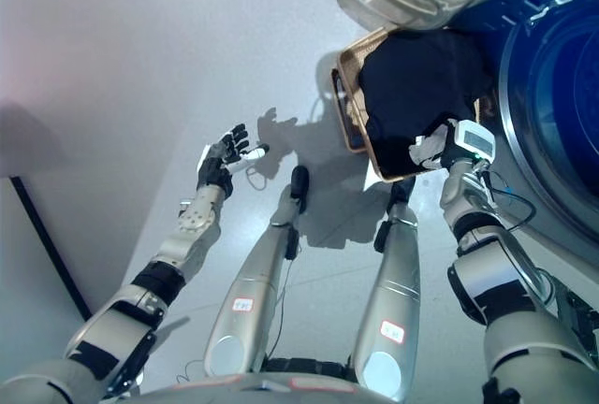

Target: Put the clothes in the basket into the washing machine.

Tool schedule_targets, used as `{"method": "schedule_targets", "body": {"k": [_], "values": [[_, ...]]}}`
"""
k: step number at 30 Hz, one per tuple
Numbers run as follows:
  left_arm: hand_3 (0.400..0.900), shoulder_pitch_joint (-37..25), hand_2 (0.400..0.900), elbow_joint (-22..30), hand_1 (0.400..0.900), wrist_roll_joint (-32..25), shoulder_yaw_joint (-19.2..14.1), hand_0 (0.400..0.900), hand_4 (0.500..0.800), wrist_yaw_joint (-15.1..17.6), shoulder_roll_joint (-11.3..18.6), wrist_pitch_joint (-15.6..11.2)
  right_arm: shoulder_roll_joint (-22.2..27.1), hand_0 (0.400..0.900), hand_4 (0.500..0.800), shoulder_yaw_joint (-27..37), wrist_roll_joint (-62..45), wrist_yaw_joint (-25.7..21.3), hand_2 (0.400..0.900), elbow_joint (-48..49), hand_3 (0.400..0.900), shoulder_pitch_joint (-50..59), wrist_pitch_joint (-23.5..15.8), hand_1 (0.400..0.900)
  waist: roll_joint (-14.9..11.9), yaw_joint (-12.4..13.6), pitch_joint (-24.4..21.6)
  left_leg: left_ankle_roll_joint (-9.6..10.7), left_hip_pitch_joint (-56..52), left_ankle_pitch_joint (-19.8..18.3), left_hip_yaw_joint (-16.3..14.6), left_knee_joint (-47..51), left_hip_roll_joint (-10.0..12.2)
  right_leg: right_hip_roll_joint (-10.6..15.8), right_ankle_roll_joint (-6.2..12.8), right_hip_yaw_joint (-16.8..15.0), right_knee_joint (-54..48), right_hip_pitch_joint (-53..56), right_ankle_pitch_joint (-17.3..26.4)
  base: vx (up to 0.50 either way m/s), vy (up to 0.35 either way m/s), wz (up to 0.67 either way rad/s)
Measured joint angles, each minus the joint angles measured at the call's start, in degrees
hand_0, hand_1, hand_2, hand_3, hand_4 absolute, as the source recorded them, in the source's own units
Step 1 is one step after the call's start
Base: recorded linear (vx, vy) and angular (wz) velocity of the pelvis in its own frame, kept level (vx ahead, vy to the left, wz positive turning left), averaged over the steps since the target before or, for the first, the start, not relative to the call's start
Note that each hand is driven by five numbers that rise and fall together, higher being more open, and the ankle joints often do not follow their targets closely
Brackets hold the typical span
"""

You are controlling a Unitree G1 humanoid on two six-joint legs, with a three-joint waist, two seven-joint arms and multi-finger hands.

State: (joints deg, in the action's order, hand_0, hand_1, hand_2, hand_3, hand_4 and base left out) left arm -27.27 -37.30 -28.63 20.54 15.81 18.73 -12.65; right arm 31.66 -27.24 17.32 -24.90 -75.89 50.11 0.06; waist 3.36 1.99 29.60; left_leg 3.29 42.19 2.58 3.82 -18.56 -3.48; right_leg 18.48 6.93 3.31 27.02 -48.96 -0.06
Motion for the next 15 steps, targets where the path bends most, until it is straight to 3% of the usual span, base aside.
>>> {"method": "schedule_targets", "body": {"k": [4,12,14,15], "values": [[0.900,-0.04,0.900,3.11,0.900,-0.19,-0.07,0.900,0.800,0.65,0.18,-0.06,2.53,0.900,0.800,-0.10,-0.48,-0.07,0.900,-0.44,0.900,1.48,0.13,0.900,0.19,0.35,0.10,-0.14,5.72,-0.81,-0.49,-4.40,-0.54,0.50,-0.07,-1.26,3.19,-5.47,-0.32,-0.01,0.005,0.01],[0.900,-0.01,0.900,3.41,0.900,-0.23,-0.11,0.900,0.800,0.70,0.39,0.11,4.09,0.900,0.800,-1.72,0.41,3.15,0.900,-3.96,0.900,5.55,2.07,0.900,0.43,0.96,0.55,-0.31,10.65,-3.54,-0.91,-11.30,-0.49,0.40,-0.22,-2.20,6.52,-9.08,-1.10,0.03,0.007,-0.07],[0.900,-0.05,0.900,3.58,0.900,-0.24,-0.15,0.900,0.800,0.73,0.57,0.11,4.32,0.400,0.500,-1.73,0.80,3.46,0.400,-3.94,0.400,6.64,2.26,0.400,0.41,0.88,0.57,-0.49,11.89,-4.10,-1.42,-12.72,-0.51,0.34,-0.21,-2.86,7.10,-10.27,-1.10,-0.01,0.015,-0.06],[0.900,-0.07,0.900,4.19,0.900,-0.24,-0.25,0.900,0.800,0.80,0.63,0.13,4.59,0.400,0.500,-1.74,0.79,3.66,0.400,-3.76,0.400,6.96,2.30,0.400,0.42,0.86,0.59,-0.64,12.72,-4.47,-1.69,-13.66,-0.43,0.08,-0.20,-3.03,7.36,-10.95,-1.09,-0.02,0.010,-0.06]]}}
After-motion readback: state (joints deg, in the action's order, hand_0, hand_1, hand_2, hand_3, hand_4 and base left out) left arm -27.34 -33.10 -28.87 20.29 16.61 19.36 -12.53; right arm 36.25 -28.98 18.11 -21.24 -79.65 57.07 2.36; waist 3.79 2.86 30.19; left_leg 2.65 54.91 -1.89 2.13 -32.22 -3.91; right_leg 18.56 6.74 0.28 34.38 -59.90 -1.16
